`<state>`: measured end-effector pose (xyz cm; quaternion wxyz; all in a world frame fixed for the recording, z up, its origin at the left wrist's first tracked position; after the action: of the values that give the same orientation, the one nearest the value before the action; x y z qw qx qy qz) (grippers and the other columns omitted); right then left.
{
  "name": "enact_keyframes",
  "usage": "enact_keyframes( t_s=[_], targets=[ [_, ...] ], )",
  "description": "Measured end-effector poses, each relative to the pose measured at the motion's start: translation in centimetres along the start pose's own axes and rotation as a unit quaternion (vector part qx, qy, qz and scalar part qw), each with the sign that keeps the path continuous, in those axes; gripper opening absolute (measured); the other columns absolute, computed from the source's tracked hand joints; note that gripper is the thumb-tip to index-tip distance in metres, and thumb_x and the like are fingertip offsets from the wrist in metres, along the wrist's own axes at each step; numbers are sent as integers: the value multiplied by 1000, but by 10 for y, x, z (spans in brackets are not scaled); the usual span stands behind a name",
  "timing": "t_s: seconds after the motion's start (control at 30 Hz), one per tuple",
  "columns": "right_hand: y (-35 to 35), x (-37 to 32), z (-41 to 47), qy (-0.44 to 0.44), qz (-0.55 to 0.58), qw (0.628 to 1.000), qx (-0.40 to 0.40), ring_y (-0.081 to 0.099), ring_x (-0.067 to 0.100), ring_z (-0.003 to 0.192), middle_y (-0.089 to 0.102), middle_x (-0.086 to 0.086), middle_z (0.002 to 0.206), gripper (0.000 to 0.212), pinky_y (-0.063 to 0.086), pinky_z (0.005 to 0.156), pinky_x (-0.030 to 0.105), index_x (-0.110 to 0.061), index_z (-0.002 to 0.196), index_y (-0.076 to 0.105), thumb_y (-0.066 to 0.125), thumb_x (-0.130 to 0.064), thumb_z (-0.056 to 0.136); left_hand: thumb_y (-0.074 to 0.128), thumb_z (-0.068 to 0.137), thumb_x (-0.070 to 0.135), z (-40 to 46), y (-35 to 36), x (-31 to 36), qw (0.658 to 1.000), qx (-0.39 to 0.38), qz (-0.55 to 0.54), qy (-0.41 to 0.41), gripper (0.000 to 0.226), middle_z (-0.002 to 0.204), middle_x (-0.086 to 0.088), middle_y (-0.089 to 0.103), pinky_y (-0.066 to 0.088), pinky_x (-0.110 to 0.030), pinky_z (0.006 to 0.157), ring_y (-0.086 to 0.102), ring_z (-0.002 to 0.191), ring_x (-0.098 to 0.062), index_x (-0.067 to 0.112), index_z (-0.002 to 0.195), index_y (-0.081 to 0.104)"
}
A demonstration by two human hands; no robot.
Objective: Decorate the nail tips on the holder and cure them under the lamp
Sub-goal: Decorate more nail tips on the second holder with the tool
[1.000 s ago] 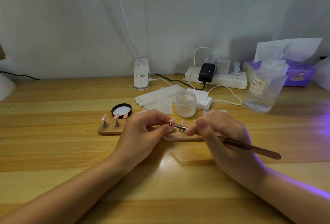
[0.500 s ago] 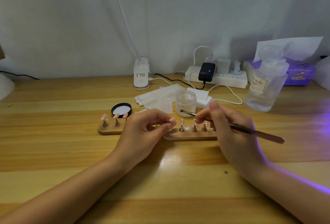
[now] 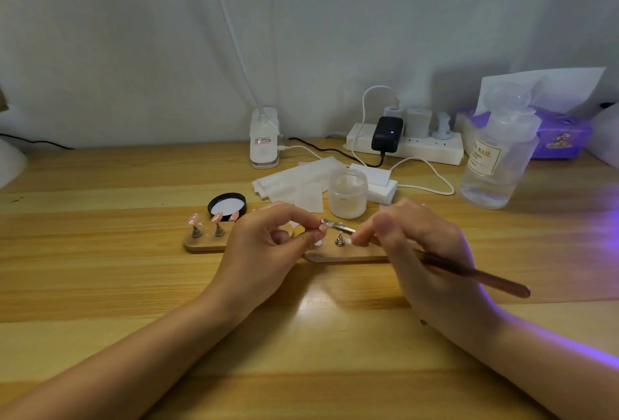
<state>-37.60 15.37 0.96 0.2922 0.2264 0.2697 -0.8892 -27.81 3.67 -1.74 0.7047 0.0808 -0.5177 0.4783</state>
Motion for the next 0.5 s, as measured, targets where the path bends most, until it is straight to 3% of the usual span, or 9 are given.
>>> enact_keyframes(
  t_s=[0.07,0.2,0.37,0.5],
  targets=[
    [2,2,0,-1,-10,1000,-9,57,4,71,62,-17,75,29,44,69,28,-18,77,67,43,-27,90,71,73,11,0,0,0,1000,2,0,1,11,63,20,59,25,-9,43,31,40,-4,21,77,69],
    [-9,23,0,100,22,994,30,62,8,79,65,-9,74,29,48,73,29,-25,76,64,43,-37,91,69,70,26,0,-1,0,1000,4,-8,7,5,70,16,61,26,-10,43,31,41,-5,24,75,70],
    [4,-2,0,-17,-33,999,-11,60,11,69,63,-12,73,32,46,66,38,-13,74,68,43,-25,89,71,74,12,0,-2,0,1000,3,4,3,15,68,18,61,25,-10,42,31,41,-4,27,76,69],
    [-10,27,-1,130,30,990,41,61,6,76,66,-9,74,33,48,71,24,-21,76,65,44,-36,95,71,73,18,-1,-2,1,1000,5,-1,-2,6,63,20,59,26,-12,42,32,41,-4,24,75,70]
  ],
)
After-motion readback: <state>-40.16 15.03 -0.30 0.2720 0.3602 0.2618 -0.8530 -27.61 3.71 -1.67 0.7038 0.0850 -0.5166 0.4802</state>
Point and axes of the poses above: each hand's wrist, its own z-axis towards the middle knuckle, its own y-axis out of the palm, x = y × z, the point moved 9 cm from there along z, towards the middle knuckle
